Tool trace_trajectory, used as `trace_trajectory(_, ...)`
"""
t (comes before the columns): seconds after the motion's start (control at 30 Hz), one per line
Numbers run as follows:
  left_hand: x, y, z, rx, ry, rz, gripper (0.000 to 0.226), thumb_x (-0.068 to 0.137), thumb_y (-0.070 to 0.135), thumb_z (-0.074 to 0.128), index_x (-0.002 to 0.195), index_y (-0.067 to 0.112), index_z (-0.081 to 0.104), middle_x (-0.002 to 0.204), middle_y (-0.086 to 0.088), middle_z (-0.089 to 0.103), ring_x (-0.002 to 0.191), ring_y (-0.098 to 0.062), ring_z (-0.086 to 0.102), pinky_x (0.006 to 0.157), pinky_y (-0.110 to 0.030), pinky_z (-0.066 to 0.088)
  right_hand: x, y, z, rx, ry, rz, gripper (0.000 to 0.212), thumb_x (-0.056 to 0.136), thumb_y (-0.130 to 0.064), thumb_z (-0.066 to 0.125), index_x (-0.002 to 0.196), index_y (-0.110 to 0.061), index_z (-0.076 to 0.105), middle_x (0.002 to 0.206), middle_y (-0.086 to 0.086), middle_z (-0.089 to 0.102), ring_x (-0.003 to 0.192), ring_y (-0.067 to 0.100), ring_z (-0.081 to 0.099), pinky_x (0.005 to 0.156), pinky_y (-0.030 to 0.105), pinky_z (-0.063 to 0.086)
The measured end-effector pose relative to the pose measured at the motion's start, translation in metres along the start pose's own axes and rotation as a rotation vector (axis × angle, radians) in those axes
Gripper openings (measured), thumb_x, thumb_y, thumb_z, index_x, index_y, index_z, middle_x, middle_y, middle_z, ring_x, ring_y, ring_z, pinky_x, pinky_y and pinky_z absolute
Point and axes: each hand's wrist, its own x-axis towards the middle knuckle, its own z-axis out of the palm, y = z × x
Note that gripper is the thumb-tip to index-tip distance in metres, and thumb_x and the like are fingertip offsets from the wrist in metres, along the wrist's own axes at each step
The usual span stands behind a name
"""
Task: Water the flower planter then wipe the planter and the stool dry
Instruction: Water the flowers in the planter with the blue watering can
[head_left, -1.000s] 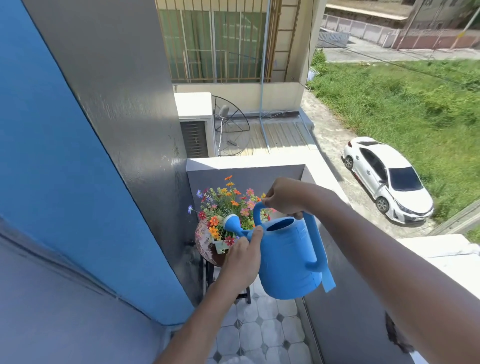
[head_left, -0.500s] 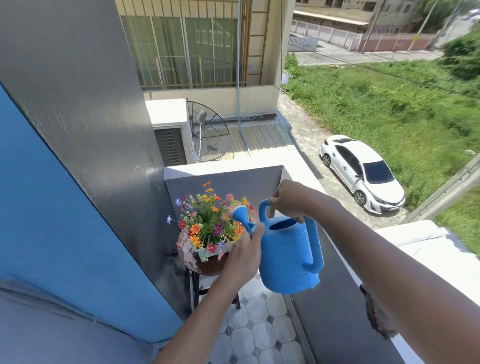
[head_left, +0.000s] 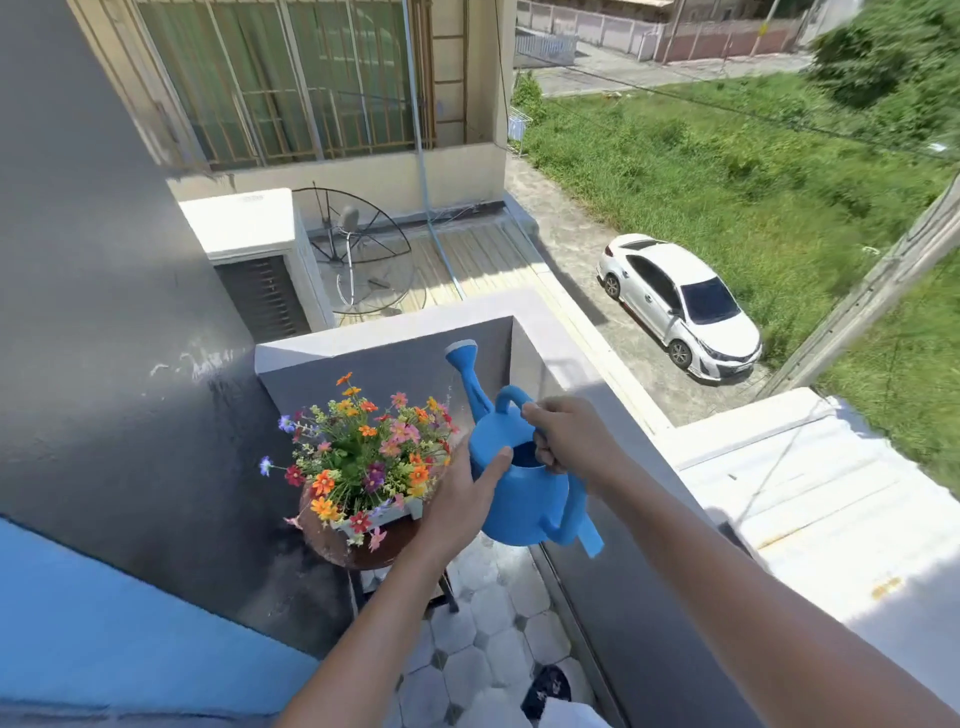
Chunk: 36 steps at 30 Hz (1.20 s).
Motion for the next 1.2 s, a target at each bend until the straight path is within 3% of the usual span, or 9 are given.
trace_trajectory(0.13, 0.033, 0.009, 0.020, 0.019, -0.014, 0.057, 0.039, 0.086, 0.062, 0.053, 0.117, 0.038, 0.053, 0.108, 0.014, 0.062, 0.103, -0.008, 0.062, 0.085, -0.030, 0.052, 0.010, 0.020, -0.018, 0.245, 0.136, 0.021, 0.020, 0.100, -0.024, 0.050, 0.085, -0.012, 0.055, 0.051, -0.003, 0.043, 0.044, 0.013, 0.040, 0.046, 0.025, 0.032)
trace_trajectory(0.27, 0.075, 0.019, 0.058, 0.074, -0.038, 0.062, 0.031, 0.092, 0.049, 0.054, 0.114, 0.029, 0.058, 0.104, 0.014, 0.064, 0.095, -0.004, 0.061, 0.065, -0.006, 0.042, 0.028, 0.044, -0.041, 0.368, 0.320, 0.032, 0.032, 0.099, -0.026, 0.048, 0.069, -0.015, 0.047, 0.054, 0.002, 0.043, 0.050, 0.018, 0.040, 0.052, 0.031, 0.035)
trace_trajectory(0.37, 0.113, 0.016, 0.091, 0.093, -0.113, 0.053, 0.030, 0.093, 0.046, 0.053, 0.116, 0.029, 0.062, 0.104, 0.014, 0.069, 0.098, -0.005, 0.063, 0.068, -0.008, 0.042, 0.047, 0.062, -0.057, 0.394, 0.409, 0.061, 0.029, 0.101, -0.026, 0.044, 0.075, -0.014, 0.047, 0.056, 0.001, 0.047, 0.055, 0.018, 0.046, 0.062, 0.035, 0.040)
trace_trajectory(0.53, 0.171, 0.001, 0.138, 0.080, -0.318, 0.011, 0.035, 0.093, 0.044, 0.052, 0.122, 0.028, 0.063, 0.109, 0.009, 0.072, 0.106, -0.010, 0.064, 0.091, -0.028, 0.046, 0.072, 0.085, -0.095, 0.430, 0.383, 0.098, 0.026, 0.105, -0.024, 0.039, 0.113, -0.003, 0.052, 0.071, 0.004, 0.056, 0.072, 0.018, 0.056, 0.079, 0.037, 0.049)
trace_trajectory(0.6, 0.188, 0.001, 0.153, 0.089, -0.374, 0.024, 0.029, 0.094, 0.043, 0.051, 0.117, 0.030, 0.064, 0.109, 0.007, 0.071, 0.107, -0.011, 0.063, 0.095, -0.032, 0.044, 0.081, 0.096, -0.113, 0.459, 0.368, 0.088, 0.022, 0.105, -0.019, 0.042, 0.115, -0.003, 0.053, 0.076, 0.005, 0.059, 0.076, 0.017, 0.059, 0.091, 0.044, 0.050)
trace_trajectory(0.7, 0.212, 0.004, 0.174, 0.114, -0.473, 0.039, 0.037, 0.096, 0.046, 0.048, 0.130, 0.033, 0.057, 0.125, 0.009, 0.066, 0.122, -0.009, 0.057, 0.104, -0.033, 0.041, 0.096, 0.114, -0.135, 0.537, 0.348, 0.110, 0.016, 0.103, -0.017, 0.047, 0.118, -0.011, 0.051, 0.077, 0.002, 0.067, 0.081, 0.016, 0.065, 0.097, 0.046, 0.051)
trace_trajectory(0.97, 0.250, 0.007, 0.196, 0.109, -0.570, -0.057, 0.036, 0.102, 0.032, 0.042, 0.136, 0.027, 0.053, 0.129, 0.005, 0.064, 0.121, -0.010, 0.058, 0.105, -0.028, 0.043, 0.118, 0.148, -0.149, 0.735, 0.261, 0.228, 0.030, 0.097, -0.009, 0.060, 0.123, -0.010, 0.045, 0.108, 0.017, 0.071, 0.096, 0.024, 0.074, 0.090, 0.045, 0.059)
trace_trajectory(1.07, 0.248, 0.010, 0.191, 0.120, -0.589, -0.040, 0.035, 0.103, 0.033, 0.040, 0.135, 0.031, 0.054, 0.127, 0.006, 0.065, 0.118, -0.010, 0.059, 0.101, -0.025, 0.043, 0.120, 0.146, -0.143, 0.716, 0.271, 0.223, 0.033, 0.096, -0.009, 0.061, 0.125, -0.010, 0.044, 0.108, 0.015, 0.072, 0.095, 0.019, 0.075, 0.084, 0.037, 0.061)
trace_trajectory(1.2, 0.249, 0.019, 0.191, 0.173, -0.572, -0.086, 0.025, 0.101, 0.029, 0.045, 0.120, 0.041, 0.057, 0.114, 0.018, 0.068, 0.104, 0.006, 0.060, 0.091, -0.018, 0.044, 0.115, 0.143, -0.150, 0.587, 0.300, 0.227, 0.032, 0.096, -0.016, 0.063, 0.124, -0.013, 0.049, 0.101, 0.010, 0.073, 0.084, 0.016, 0.075, 0.072, 0.030, 0.062)
